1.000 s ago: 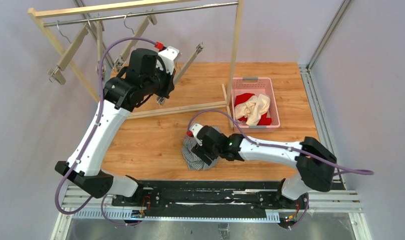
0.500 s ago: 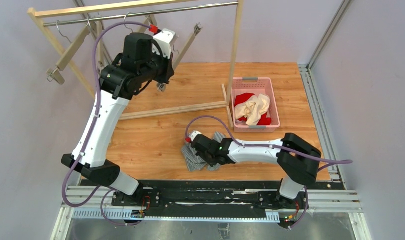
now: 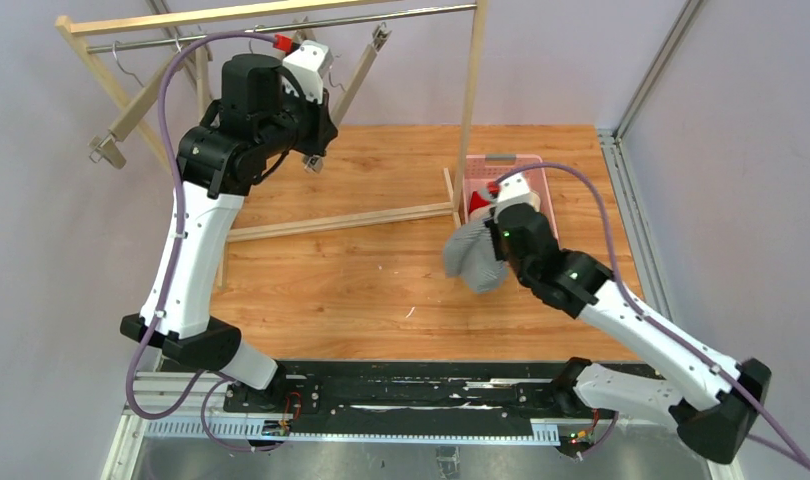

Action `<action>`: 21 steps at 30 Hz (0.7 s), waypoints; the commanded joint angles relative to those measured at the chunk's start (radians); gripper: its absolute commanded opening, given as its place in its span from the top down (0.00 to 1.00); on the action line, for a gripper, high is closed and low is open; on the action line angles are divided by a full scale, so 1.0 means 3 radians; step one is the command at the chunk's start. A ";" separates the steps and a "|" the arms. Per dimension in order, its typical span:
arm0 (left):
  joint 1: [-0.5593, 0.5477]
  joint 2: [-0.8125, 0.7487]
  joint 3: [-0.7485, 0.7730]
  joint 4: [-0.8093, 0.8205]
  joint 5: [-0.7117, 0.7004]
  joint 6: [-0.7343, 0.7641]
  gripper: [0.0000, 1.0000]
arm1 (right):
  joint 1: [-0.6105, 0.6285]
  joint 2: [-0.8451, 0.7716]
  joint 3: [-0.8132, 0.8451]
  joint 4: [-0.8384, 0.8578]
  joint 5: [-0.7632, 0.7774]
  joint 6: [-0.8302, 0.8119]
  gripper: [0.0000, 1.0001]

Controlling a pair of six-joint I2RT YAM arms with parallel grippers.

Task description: Remove the underwear clipped to the hanger

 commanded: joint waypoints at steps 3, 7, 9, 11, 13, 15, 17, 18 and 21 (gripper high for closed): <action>0.0093 0.0026 0.0260 0.0063 0.0048 -0.0038 1.00 | -0.0703 -0.0303 0.0037 0.0132 0.0130 -0.0252 0.99; 0.0146 0.0082 0.0443 0.0065 0.0070 -0.0061 1.00 | -0.1005 -0.0252 0.0157 0.0245 0.0102 -0.0346 1.00; 0.0172 0.0121 0.0528 0.0071 0.0102 -0.0074 1.00 | -0.1132 -0.0173 0.0211 0.0291 0.0065 -0.0356 0.99; 0.0204 0.0143 0.0592 0.0083 0.0141 -0.0092 1.00 | -0.1243 -0.0087 0.0234 0.0369 0.0007 -0.0363 0.99; 0.0227 0.0155 0.0597 0.0128 0.0172 -0.0114 1.00 | -0.1338 -0.0013 0.0220 0.0462 -0.0057 -0.0364 1.00; 0.0258 0.0173 0.0597 0.0173 0.0202 -0.0143 1.00 | -0.1440 0.0070 0.0206 0.0519 -0.0117 -0.0345 0.99; 0.0296 0.0203 0.0597 0.0215 0.0228 -0.0172 1.00 | -0.1544 0.0139 0.0175 0.0575 -0.0190 -0.0331 0.99; 0.0320 0.0214 0.0597 0.0239 0.0246 -0.0189 1.00 | -0.1584 0.0169 0.0156 0.0599 -0.0223 -0.0318 0.99; 0.0387 0.0276 0.0594 0.0314 0.0294 -0.0249 1.00 | -0.1690 0.0210 0.0080 0.0685 -0.0396 -0.0286 0.99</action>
